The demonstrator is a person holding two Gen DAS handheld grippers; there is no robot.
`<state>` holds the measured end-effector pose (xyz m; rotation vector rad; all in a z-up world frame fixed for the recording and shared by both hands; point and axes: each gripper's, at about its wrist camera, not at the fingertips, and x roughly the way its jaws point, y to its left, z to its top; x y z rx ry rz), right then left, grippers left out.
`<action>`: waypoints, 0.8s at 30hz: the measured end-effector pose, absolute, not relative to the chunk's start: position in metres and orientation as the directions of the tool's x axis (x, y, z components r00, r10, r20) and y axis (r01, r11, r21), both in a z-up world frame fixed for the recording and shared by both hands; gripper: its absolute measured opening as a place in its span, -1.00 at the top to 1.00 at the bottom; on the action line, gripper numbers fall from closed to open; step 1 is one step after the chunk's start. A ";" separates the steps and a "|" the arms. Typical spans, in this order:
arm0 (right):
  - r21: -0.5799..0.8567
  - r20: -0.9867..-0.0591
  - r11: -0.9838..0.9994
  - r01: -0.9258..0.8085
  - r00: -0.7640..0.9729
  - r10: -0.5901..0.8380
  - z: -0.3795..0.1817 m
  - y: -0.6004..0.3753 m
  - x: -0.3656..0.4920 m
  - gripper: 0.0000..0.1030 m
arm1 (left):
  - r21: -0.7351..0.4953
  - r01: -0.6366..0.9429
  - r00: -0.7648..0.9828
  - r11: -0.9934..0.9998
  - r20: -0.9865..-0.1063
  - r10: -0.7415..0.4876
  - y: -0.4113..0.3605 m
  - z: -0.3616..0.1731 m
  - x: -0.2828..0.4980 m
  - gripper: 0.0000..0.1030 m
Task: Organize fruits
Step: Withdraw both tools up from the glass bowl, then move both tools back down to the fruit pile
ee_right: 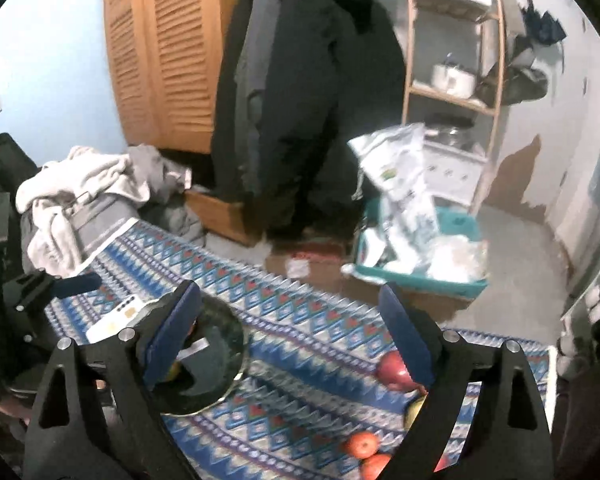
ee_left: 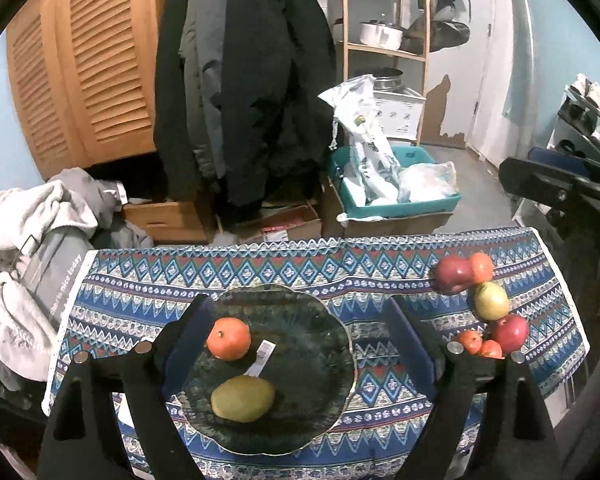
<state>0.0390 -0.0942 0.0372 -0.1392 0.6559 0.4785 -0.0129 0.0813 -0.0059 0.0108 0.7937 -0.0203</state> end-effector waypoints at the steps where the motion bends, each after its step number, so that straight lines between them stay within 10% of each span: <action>1: 0.018 -0.614 0.886 -0.463 0.694 0.376 0.038 -0.099 0.039 -0.75 | -0.003 0.026 0.702 1.000 -0.712 -0.020 0.080 -0.004 -0.013 -0.71; 24: 0.069 -0.640 0.946 -0.318 0.713 0.286 0.035 -0.201 0.027 -0.74 | -0.010 0.197 0.689 0.980 -0.710 -0.145 0.006 -0.002 0.008 -0.72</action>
